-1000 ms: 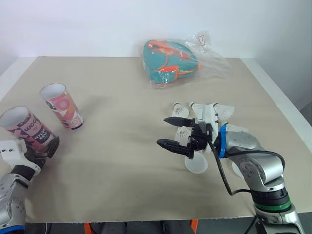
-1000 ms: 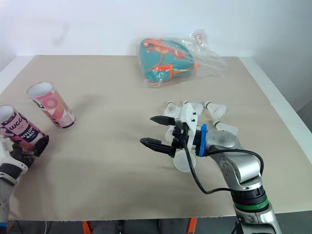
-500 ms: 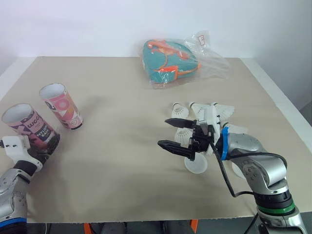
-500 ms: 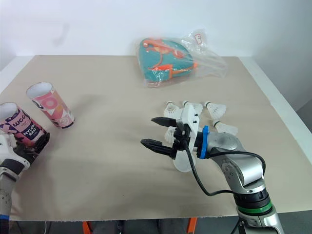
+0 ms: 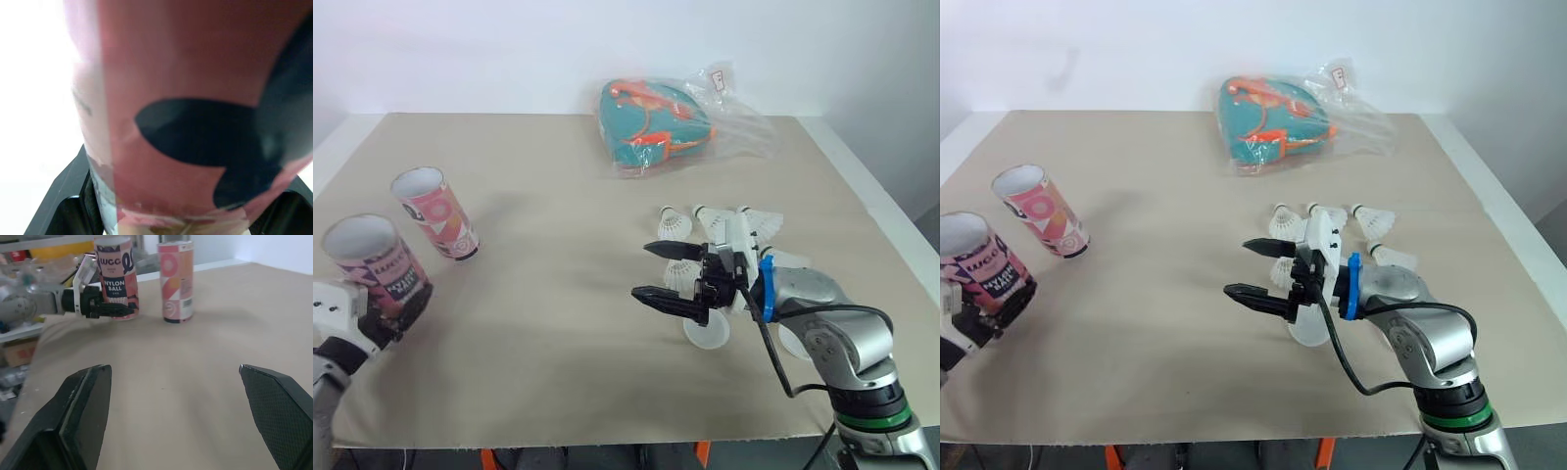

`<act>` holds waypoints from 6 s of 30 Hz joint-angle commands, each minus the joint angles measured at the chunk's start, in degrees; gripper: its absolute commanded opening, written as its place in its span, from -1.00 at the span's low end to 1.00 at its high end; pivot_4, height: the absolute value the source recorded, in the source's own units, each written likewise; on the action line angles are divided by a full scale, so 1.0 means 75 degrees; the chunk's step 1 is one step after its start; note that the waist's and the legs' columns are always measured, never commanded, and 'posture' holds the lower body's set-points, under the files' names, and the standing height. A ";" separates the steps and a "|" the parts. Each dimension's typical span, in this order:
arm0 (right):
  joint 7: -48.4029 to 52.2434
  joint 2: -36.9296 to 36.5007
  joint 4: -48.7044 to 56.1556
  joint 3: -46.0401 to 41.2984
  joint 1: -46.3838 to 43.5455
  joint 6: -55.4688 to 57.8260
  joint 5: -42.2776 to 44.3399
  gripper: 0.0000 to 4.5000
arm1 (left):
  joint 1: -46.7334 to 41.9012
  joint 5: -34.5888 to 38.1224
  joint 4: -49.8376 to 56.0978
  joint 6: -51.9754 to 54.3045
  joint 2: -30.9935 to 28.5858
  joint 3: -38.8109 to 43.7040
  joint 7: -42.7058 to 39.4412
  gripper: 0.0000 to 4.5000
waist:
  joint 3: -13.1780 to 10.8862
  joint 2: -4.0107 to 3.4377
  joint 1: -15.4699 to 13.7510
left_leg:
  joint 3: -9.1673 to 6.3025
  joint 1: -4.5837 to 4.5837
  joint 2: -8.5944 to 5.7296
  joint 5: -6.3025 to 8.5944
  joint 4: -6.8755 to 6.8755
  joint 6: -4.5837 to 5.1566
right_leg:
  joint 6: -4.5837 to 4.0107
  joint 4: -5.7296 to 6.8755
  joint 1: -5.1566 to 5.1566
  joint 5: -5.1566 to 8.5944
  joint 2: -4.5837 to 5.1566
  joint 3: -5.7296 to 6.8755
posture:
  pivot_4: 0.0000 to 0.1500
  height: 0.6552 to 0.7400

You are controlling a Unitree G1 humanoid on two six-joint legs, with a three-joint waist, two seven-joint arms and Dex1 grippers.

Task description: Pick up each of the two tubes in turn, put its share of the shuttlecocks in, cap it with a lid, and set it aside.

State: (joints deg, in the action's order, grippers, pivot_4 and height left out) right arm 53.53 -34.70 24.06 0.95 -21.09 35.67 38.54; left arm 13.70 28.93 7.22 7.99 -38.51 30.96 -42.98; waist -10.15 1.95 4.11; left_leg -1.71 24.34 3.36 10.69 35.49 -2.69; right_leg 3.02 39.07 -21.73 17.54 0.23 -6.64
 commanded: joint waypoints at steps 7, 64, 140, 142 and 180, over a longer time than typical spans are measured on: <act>-0.0264 -0.0760 0.0676 -0.0453 0.0619 0.0277 0.0100 1.00 | 0.0465 -0.0925 0.1342 0.0300 -0.2763 -0.1814 -0.2936 0.33 | -0.0008 -0.0019 -0.0111 | 0.0013 0.0001 0.0010 -0.0001 -0.0010 0.0000 | -0.0020 0.0001 -0.0019 0.0014 0.0001 0.0013 | 1.00 1.00; -0.4574 0.0939 -0.0108 -0.0204 0.1041 0.1386 -0.2430 -0.76 | -0.3349 -0.2308 0.0817 0.1053 -0.2956 -0.4905 -0.5425 0.32 | 0.0061 -0.0194 -0.0261 | -0.0009 0.0001 -0.0052 -0.0001 0.0011 0.0014 | 0.0066 0.0009 0.0025 0.0051 0.0027 -0.0010 | 1.00 1.00; 0.3536 0.0289 -0.1100 0.2686 -0.4263 0.0207 -0.1205 0.83 | -0.4402 -0.2345 -0.0087 0.1560 -0.2468 -0.5555 -0.5589 0.32 | 0.0055 -0.0203 -0.0318 | -0.0035 -0.0001 -0.0051 0.0004 0.0025 0.0031 | 0.0034 0.0013 0.0036 0.0045 0.0026 0.0021 | 1.00 1.00; 0.3585 0.0313 -0.1154 0.2670 -0.4322 0.0198 -0.1199 0.97 | -0.4596 -0.2393 -0.0266 0.1484 -0.2384 -0.5657 -0.5631 0.32 | 0.0055 -0.0204 -0.0347 | -0.0040 -0.0002 -0.0051 0.0001 0.0031 0.0035 | 0.0042 0.0013 0.0040 0.0045 0.0025 0.0027 | 1.00 1.00; -0.4532 0.1600 -0.0117 0.0077 -0.1894 0.4366 -0.1917 0.97 | -0.5112 -0.2461 -0.0294 0.1520 -0.2616 -0.5887 -0.5835 0.32 | 0.0056 -0.0202 -0.0286 | -0.0050 0.0040 -0.0045 -0.0036 0.0004 0.0070 | 0.0023 0.0017 -0.0019 0.0009 0.0008 0.0029 | 1.00 1.00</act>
State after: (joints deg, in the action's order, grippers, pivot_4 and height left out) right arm 20.80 -22.91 23.39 1.61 -34.30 69.98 25.45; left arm -24.33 12.24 5.69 19.09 -58.74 -12.46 -88.24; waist -9.73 0.44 1.96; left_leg -2.08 24.65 3.02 10.41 35.53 -2.15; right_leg 3.21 39.20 -21.88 17.60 0.31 -6.42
